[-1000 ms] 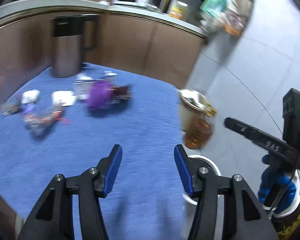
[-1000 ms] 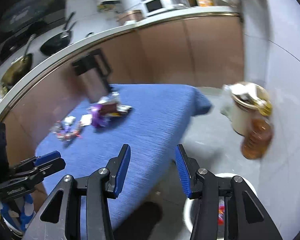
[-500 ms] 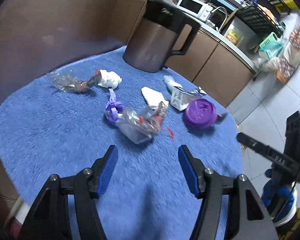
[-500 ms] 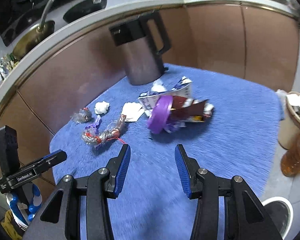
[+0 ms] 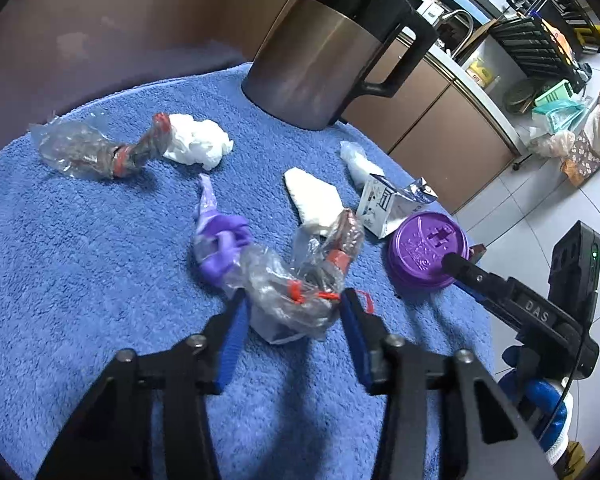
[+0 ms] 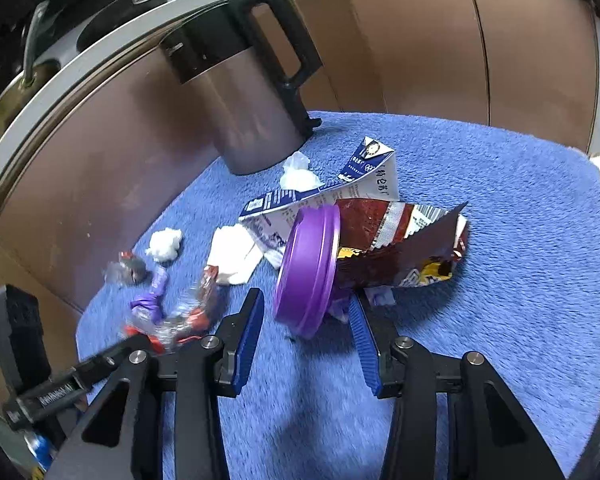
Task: Collect trash
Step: 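Grasp the purple lid with the right tool while the left tool grasps clear plastic, then carry the lid and plastic to the bin and release both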
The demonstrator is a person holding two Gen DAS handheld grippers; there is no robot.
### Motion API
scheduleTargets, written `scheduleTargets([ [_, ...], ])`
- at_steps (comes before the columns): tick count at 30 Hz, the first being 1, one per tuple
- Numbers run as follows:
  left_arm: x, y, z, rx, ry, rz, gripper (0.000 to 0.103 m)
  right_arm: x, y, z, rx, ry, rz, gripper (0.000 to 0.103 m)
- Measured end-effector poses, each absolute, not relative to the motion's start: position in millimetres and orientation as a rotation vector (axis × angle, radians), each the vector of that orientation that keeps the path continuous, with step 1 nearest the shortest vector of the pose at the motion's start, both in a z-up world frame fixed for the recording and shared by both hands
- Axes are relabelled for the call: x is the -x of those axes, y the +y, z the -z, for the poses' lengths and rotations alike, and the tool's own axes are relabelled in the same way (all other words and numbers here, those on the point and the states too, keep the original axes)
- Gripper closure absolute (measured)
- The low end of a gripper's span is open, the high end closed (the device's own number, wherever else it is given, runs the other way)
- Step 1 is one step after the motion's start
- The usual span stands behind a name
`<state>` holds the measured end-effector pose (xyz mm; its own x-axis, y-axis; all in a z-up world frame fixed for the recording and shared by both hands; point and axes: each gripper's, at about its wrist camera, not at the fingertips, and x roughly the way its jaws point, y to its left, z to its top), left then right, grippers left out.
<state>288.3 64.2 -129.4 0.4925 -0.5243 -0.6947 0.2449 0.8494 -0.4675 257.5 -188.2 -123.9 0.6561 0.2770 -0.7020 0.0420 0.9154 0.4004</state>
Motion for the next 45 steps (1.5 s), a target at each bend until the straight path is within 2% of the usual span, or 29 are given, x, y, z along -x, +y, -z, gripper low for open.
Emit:
scheduleTargets([
  [2,-290,65,129,0.336,0.949,0.474,0.078,-262,-190,127,-0.440,0.850,-0.147,0.079],
  [4,-290,66,129,0.351,0.953,0.483,0.089,-264,-190,130,-0.466,0.847,-0.157,0.081],
  [7,-285,66,126,0.351,0.942,0.494,0.094,-259,-189,128,-0.474,0.833,-0.179,0.083],
  [11,-271,67,115,0.364,0.914,0.511,0.095,-241,-186,114,-0.477,0.810,-0.223,0.089],
  [27,-183,78,38,0.343,0.786,0.473,0.096,-143,-183,33,-0.470,0.674,-0.384,0.089],
  [37,-117,79,-17,0.309,0.696,0.444,0.096,-56,-235,-25,-0.483,0.521,-0.353,0.089],
  [45,-65,48,-48,0.248,0.660,0.490,0.096,12,-288,-39,-0.513,0.446,-0.272,0.089],
])
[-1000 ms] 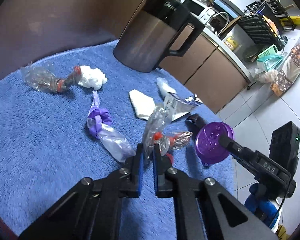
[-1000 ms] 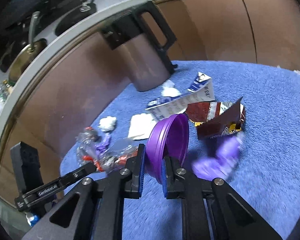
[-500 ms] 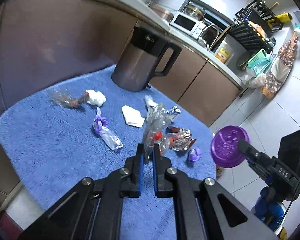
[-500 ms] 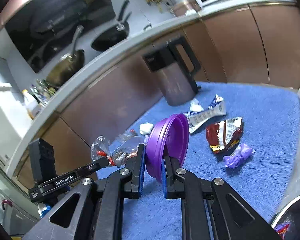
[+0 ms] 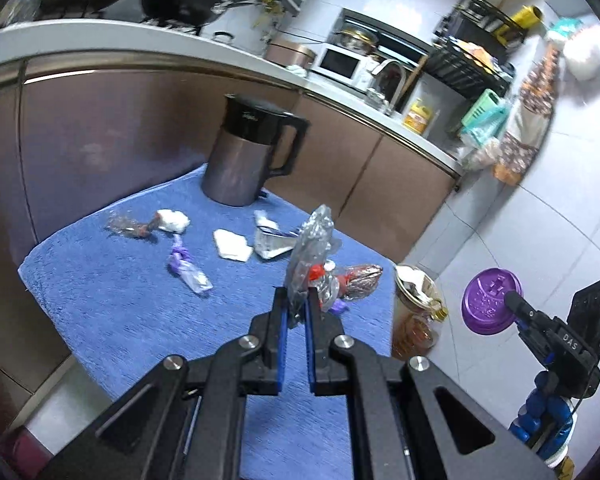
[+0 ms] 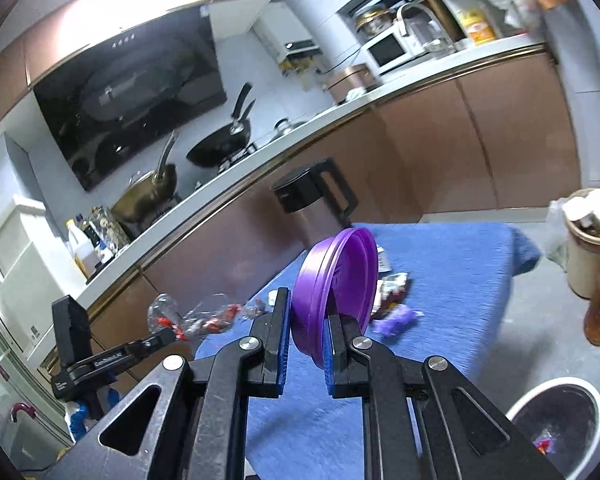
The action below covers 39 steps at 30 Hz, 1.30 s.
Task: Collect trash
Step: 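Carry the lid and plastic to the bin and release both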
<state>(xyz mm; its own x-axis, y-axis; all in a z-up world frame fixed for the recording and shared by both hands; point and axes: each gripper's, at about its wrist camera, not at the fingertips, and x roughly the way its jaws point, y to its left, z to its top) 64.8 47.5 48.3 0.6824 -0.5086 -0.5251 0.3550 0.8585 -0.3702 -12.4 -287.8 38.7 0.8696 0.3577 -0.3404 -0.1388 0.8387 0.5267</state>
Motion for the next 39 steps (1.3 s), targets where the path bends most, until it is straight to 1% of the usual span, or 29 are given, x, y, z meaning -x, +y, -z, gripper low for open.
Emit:
scheduleTargets([
  [5,-45,-5,-46,0.177,0.692,0.566,0.096,50,-328,-27,-0.527,0.443,-0.170,0.089],
  [10,-31,-81,-26,0.080,0.755,0.672,0.096,81,-369,0,-0.503,0.488,-0.026,0.089],
  [21,-12,-255,54,-0.195,0.935,0.808,0.096,88,-446,82,-0.569,0.657,0.143,0.089],
  [30,-24,-325,122,-0.302,1.043,0.811,0.094,73,-486,146,-0.642,0.777,0.208,0.088],
  [34,-34,-345,144,-0.282,1.115,0.851,0.093,69,-500,173,-0.685,0.810,0.222,0.086],
  [36,-38,-349,150,-0.274,1.133,0.868,0.091,67,-506,182,-0.696,0.827,0.236,0.078],
  [37,-38,-351,153,-0.272,1.141,0.874,0.088,67,-509,187,-0.703,0.838,0.247,0.072],
  [38,-39,-352,154,-0.267,1.146,0.878,0.082,67,-510,189,-0.706,0.842,0.252,0.071],
  [39,-40,-353,155,-0.261,1.150,0.882,0.078,68,-512,192,-0.710,0.845,0.256,0.070],
])
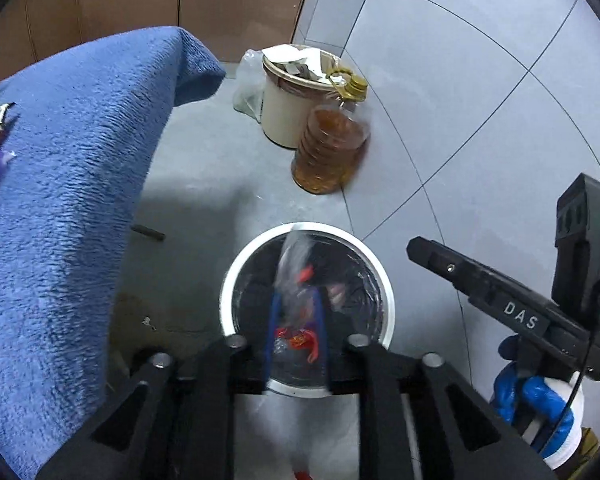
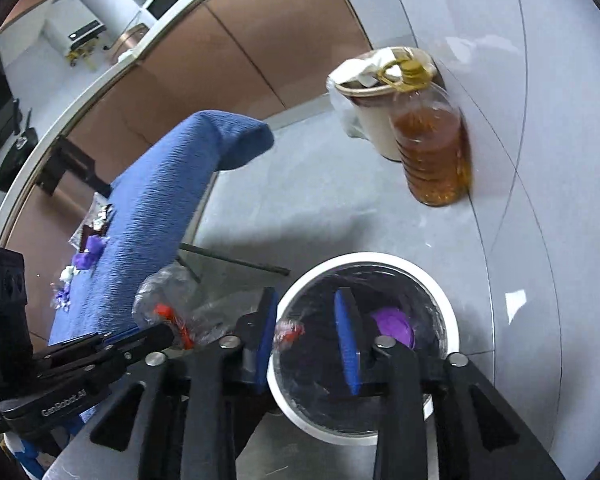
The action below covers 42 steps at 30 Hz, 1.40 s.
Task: Collect trash
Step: 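Carry the lid and plastic to the bin and release both, then move both open tools back over the table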
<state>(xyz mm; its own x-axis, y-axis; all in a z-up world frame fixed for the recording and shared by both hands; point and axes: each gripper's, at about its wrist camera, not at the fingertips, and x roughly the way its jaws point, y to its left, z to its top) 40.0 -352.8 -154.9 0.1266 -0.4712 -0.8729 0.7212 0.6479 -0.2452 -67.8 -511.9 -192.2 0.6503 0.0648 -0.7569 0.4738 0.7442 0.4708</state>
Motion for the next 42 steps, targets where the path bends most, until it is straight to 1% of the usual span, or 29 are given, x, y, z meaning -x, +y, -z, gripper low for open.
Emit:
scheduleTargets([
  [1,-41,-352,155,-0.253,1.149,0.884,0.070,68,-512,193,-0.711,0.848,0.259,0.070],
  [2,-41,-353,154,-0.249,1.148,0.884,0.064,68,-512,194,-0.708,0.852,0.263,0.070],
  [3,-41,-353,153,-0.243,1.146,0.885,0.063,68,-511,195,-0.703,0.857,0.266,0.070],
  [7,-43,-343,146,-0.214,1.140,0.894,0.063,68,-509,192,-0.687,0.863,0.278,0.070],
  [11,-42,-325,129,-0.182,1.096,0.887,0.063,67,-505,181,-0.662,0.849,0.273,0.070],
  [17,-44,-278,93,-0.132,0.982,0.847,0.063,59,-490,148,-0.622,0.795,0.238,0.070],
  [22,-49,-230,71,-0.115,0.945,0.809,0.063,47,-463,114,-0.577,0.742,0.177,0.067],
  [28,-52,-146,50,-0.040,0.892,0.720,0.063,33,-416,70,-0.509,0.687,0.089,0.065],
  [30,-54,-112,43,-0.011,0.876,0.691,0.062,29,-397,53,-0.483,0.667,0.066,0.063],
  [32,-56,-86,38,0.011,0.858,0.660,0.058,25,-381,36,-0.458,0.647,0.045,0.062],
  [39,-62,23,15,0.081,0.768,0.532,0.057,4,-323,-13,-0.379,0.601,-0.026,0.057],
  [41,-65,49,13,0.108,0.745,0.488,0.052,-6,-305,-24,-0.347,0.601,-0.050,0.055],
  [42,-64,56,12,0.116,0.737,0.474,0.052,-9,-300,-27,-0.337,0.602,-0.058,0.055],
])
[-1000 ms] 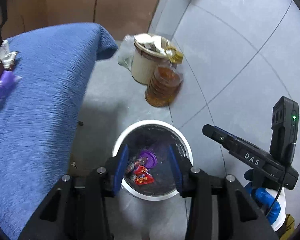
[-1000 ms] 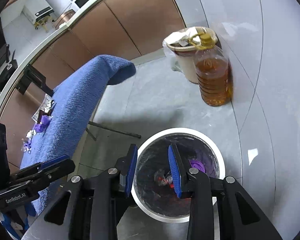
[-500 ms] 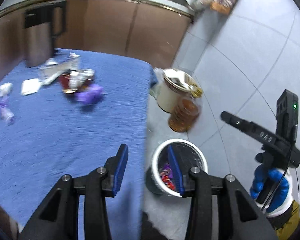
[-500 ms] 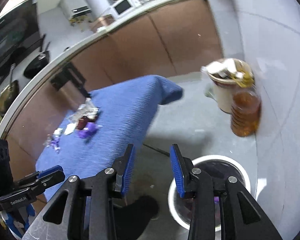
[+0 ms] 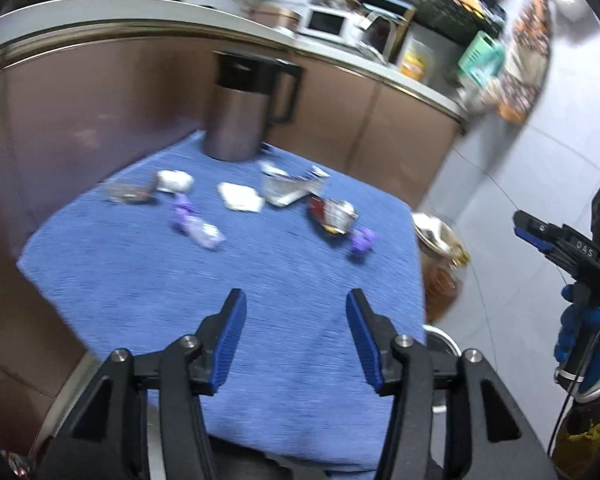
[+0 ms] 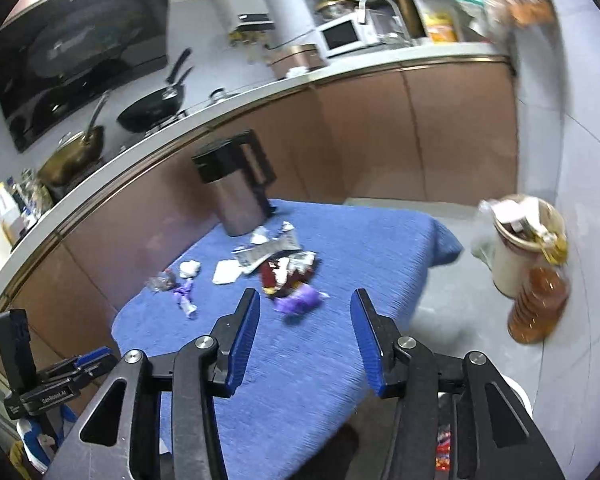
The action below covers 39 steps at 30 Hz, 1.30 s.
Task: Collect trash
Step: 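Move both open tools back over the table, then grasp the red-white chip bag with the right tool while the left grasps purple-wrapped plastic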
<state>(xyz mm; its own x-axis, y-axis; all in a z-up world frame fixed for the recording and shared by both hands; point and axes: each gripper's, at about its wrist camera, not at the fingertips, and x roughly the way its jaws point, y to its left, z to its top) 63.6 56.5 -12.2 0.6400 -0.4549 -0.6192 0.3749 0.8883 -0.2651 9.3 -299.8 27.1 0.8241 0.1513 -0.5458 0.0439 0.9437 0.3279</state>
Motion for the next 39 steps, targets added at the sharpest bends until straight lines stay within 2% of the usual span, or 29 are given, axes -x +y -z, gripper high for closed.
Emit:
scheduleTargets([
  [6,-77,108,24,0.181,0.734,0.383,0.052,-39,-263,-37,-0.291,0.620,-0.121,0.052],
  [12,-97,129,46,0.226,0.783,0.345,0.052,-70,-246,-23,-0.279,0.657,-0.153,0.050],
  [17,-119,128,63,0.244,0.830,0.343,0.052,-99,-246,-6,-0.285,0.689,-0.146,0.047],
  [20,-133,124,71,0.247,0.849,0.342,0.047,-117,-250,4,-0.291,0.707,-0.145,0.047],
  [39,-262,91,99,0.183,0.879,0.263,0.046,-255,-279,99,-0.371,0.867,-0.139,0.046],
])
